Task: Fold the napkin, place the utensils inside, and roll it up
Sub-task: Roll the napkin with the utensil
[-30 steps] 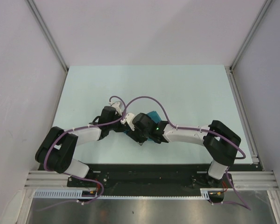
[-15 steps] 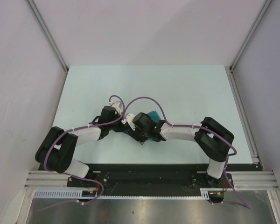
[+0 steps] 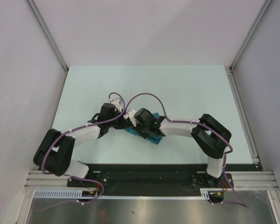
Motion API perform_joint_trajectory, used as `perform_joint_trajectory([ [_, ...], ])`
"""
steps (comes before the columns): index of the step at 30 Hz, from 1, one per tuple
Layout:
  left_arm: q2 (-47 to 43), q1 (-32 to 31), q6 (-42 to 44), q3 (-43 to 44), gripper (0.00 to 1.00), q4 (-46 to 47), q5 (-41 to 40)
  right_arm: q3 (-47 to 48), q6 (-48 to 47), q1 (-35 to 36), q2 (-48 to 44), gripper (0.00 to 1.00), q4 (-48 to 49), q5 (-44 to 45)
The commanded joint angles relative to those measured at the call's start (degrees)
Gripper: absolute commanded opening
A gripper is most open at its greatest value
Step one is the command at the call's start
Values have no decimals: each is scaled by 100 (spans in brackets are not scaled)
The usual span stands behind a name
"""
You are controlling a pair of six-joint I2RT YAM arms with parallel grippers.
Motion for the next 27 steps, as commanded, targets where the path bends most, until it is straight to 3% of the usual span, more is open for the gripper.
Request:
perform_joint_trajectory([
  [1, -672, 71, 57, 269, 57, -541, -136, 2, 369, -211, 348, 5, -871, -1054],
  [2, -778, 98, 57, 261, 66, -585, -189, 28, 413, -272, 348, 4, -950, -1258],
  [5, -1155, 186, 30, 121, 73, -735, -461, 82, 536, -466, 330, 1, -1118, -2058],
  [9, -1526, 203, -13, -239, 75, -648, -568, 90, 676, -738, 330, 0, -1083, -3119],
  [15, -1685, 203, -110, -846, 80, 11, -23, 424, 861, -1125, 804, 0, -1232, -4623],
  [27, -1070, 203, -365, -1233, 82, 882, 390, 626, 958, -1371, 1437, 0, -1302, -5540],
])
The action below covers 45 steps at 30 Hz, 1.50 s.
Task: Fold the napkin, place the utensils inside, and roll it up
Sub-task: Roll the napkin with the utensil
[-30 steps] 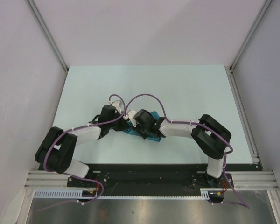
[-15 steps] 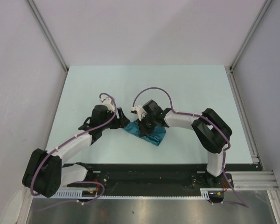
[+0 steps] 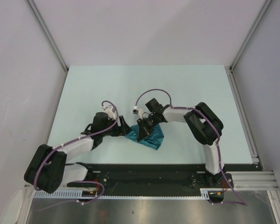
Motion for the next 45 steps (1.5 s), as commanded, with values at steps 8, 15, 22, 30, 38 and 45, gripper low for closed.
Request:
perform_joint_trajectory([
  [8, 653, 29, -225, -143, 74, 606, 174, 12, 172, -111, 612, 0, -579, -739],
  [15, 1110, 20, -296, -205, 53, 1107, 323, 56, 75, -120, 771, 0, -702, -713],
  [22, 1216, 20, -287, -222, 15, 1134, 306, 144, 110, -129, 596, 9, -790, -414],
  [30, 1251, 20, -147, 15, 0, 564, 306, 408, 321, -120, -571, 53, -1088, 595],
  [38, 1540, 20, -23, 542, 0, -113, 402, -197, 84, 731, -1777, 60, -615, 3485],
  [45, 1743, 20, 91, 903, 0, -570, 490, -928, -504, 1927, -2156, 62, 510, 5579],
])
